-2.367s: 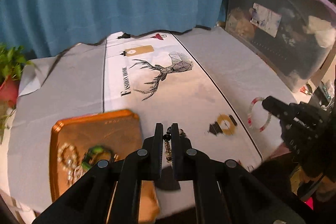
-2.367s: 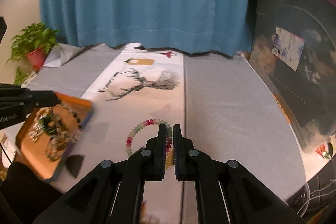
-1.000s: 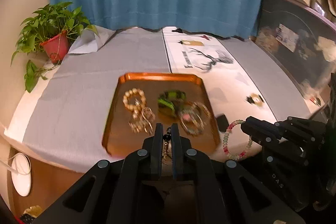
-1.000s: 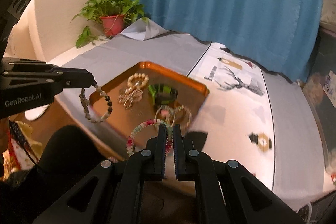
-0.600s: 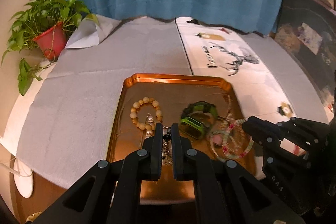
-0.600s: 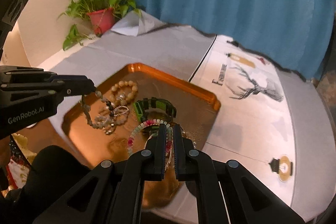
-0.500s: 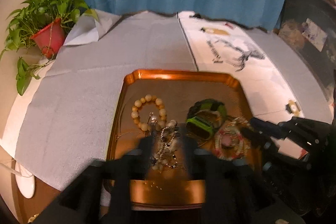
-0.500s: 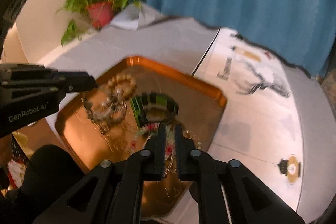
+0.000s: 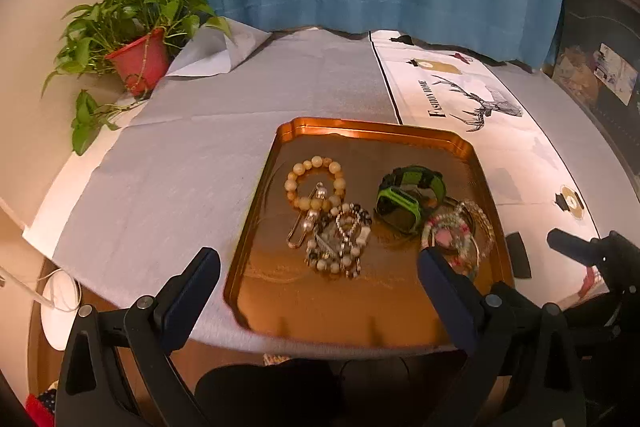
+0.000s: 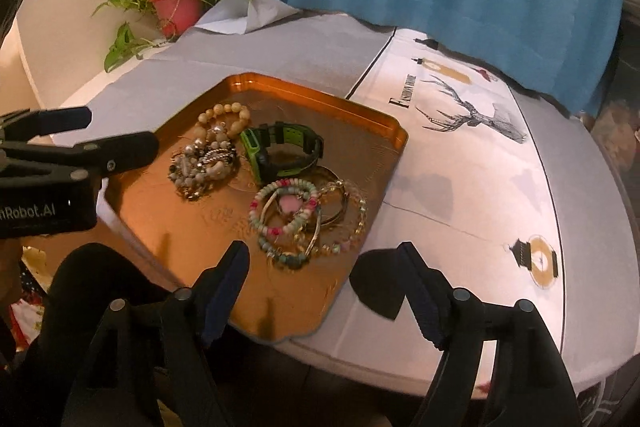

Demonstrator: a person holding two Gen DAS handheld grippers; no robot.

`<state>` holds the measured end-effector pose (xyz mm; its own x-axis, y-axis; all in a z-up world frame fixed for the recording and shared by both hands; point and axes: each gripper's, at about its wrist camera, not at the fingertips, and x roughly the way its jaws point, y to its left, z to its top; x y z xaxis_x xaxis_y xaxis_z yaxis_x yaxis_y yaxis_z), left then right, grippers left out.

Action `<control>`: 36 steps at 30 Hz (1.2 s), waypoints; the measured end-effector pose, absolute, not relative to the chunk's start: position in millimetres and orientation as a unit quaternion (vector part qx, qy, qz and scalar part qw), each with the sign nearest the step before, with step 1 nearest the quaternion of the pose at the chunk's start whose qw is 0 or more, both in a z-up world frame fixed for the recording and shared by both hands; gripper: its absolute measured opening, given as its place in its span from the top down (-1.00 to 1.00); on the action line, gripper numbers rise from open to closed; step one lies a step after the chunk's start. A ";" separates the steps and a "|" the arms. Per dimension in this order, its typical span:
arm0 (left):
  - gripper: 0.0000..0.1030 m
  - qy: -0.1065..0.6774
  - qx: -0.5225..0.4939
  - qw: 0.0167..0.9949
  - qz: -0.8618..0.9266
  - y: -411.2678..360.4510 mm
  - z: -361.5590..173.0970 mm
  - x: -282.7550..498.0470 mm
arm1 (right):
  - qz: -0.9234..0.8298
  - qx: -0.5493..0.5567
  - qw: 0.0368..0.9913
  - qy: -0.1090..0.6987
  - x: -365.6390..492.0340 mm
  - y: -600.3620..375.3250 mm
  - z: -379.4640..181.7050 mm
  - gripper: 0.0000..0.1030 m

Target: Organize jewelry

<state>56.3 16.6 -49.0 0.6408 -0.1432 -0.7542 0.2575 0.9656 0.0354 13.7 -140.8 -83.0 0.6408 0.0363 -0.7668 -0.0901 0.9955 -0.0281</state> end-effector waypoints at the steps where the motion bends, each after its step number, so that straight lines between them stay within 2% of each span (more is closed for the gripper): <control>1: -0.91 0.408 0.071 0.904 -0.109 17.2 -48.4 52.2 | 0.034 -0.033 0.906 0.422 10.9 -139.9 -81.3 -0.50; 36: -0.92 0.384 0.080 0.914 -0.101 23.5 -22.7 -6.2 | 0.018 -0.049 0.920 0.389 -38.9 -126.0 -46.6 -0.52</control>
<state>-6.2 23.5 -22.7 0.6849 -0.1238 -0.7181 0.2461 0.9669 0.0680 -38.9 -126.0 -46.6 0.6960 -0.0046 -0.7181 -0.0723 0.9945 -0.0764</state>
